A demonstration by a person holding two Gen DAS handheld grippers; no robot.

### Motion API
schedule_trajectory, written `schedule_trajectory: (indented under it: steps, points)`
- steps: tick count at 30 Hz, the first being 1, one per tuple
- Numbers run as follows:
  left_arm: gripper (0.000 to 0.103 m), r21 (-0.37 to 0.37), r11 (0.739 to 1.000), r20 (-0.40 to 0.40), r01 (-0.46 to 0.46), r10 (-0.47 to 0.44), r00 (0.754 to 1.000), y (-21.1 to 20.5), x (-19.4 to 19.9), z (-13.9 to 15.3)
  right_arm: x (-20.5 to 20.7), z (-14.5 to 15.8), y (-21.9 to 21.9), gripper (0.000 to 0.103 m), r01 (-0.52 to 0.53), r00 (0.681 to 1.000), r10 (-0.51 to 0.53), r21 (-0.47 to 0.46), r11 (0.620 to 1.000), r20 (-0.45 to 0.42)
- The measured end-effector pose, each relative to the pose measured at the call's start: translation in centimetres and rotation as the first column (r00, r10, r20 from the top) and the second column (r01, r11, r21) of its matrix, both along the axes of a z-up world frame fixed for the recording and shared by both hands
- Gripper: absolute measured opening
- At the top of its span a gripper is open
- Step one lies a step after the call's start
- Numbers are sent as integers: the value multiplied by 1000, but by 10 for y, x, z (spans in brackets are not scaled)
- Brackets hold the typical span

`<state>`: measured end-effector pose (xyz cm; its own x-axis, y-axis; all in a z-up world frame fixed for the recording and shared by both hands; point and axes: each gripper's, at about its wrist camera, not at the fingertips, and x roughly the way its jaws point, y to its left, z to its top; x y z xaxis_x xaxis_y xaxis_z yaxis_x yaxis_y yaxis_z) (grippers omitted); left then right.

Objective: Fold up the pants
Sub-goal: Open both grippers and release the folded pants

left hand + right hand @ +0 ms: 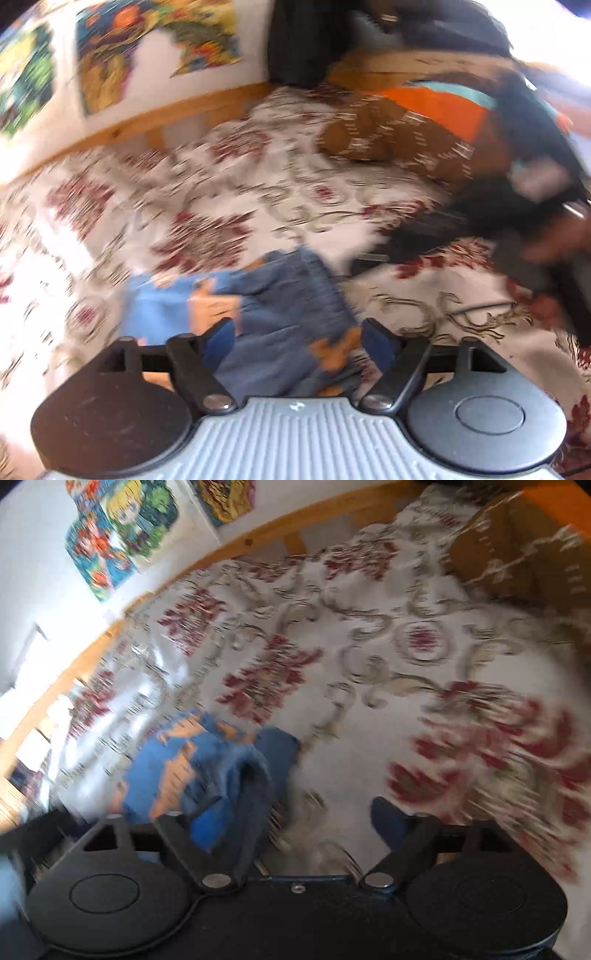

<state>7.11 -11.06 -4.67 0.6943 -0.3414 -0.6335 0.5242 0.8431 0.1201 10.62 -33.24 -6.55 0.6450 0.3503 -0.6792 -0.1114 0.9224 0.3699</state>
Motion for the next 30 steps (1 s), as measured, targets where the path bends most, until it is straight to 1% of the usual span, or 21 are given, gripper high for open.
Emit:
schedule_trajectory:
  steps: [1,2,3,4,6,8,9,10,12,13,15,16,17,19,20,21,22,25,28,30]
  points:
    - [93,-1,999,-17,-41,41,999,13,3,4,-15,5,1,97,13,1000,-13,-38,999,9]
    - [100,-2,996,-28,-89,89,996,25,6,7,-27,9,2,103,9,1000,-8,-72,997,15]
    - [103,-7,991,-29,-134,134,991,37,8,10,-39,13,6,102,10,1000,-7,-116,993,27]
    - [103,-15,984,-28,-175,175,984,48,10,11,-49,17,12,102,24,999,-16,-179,984,48]
    - [103,2,963,-37,-269,269,962,66,19,7,-59,19,31,102,44,995,-12,-323,946,101]
    - [103,47,935,-68,-350,353,933,77,35,-3,-58,19,57,102,49,988,22,-447,893,153]
    - [103,54,927,-93,-372,376,922,83,42,-7,-56,19,67,102,45,983,47,-485,874,177]
    - [103,40,919,-122,-393,395,911,91,47,-11,-55,21,79,102,52,975,67,-510,858,213]
    - [103,0,905,-196,-426,418,887,104,56,-17,-51,22,98,102,91,950,88,-535,840,299]
    - [103,-15,903,-227,-430,416,881,109,60,-18,-49,23,104,102,108,941,88,-535,838,328]
    - [103,-29,898,-253,-439,418,872,118,62,-22,-44,20,114,102,139,929,78,-538,831,361]
    - [103,-32,898,-266,-439,416,870,122,64,-25,-40,16,118,102,144,929,80,-550,822,361]
    - [103,-35,897,-284,-441,414,865,126,65,-29,-37,10,122,102,144,933,83,-575,806,350]
    - [103,-59,888,-324,-456,415,850,133,67,-37,-29,-5,129,102,147,945,88,-649,747,316]
    - [103,-69,886,-330,-458,413,849,136,67,-39,-28,-12,131,102,147,949,90,-678,720,302]
    - [103,-68,888,-332,-455,410,850,137,67,-39,-27,-19,129,102,144,952,95,-696,703,292]
    - [103,-61,891,-330,-450,408,852,135,67,-38,-27,-24,126,102,146,953,90,-702,697,288]
    - [103,-44,895,-320,-443,408,855,134,66,-38,-32,-29,113,102,180,954,48,-694,697,296]
    - [103,-24,890,-317,-455,425,848,135,66,-28,-40,-16,100,102,232,931,31,-654,720,364]
    - [103,-27,889,-265,-457,434,861,137,58,-15,-41,-3,98,102,257,908,39,-629,734,416]
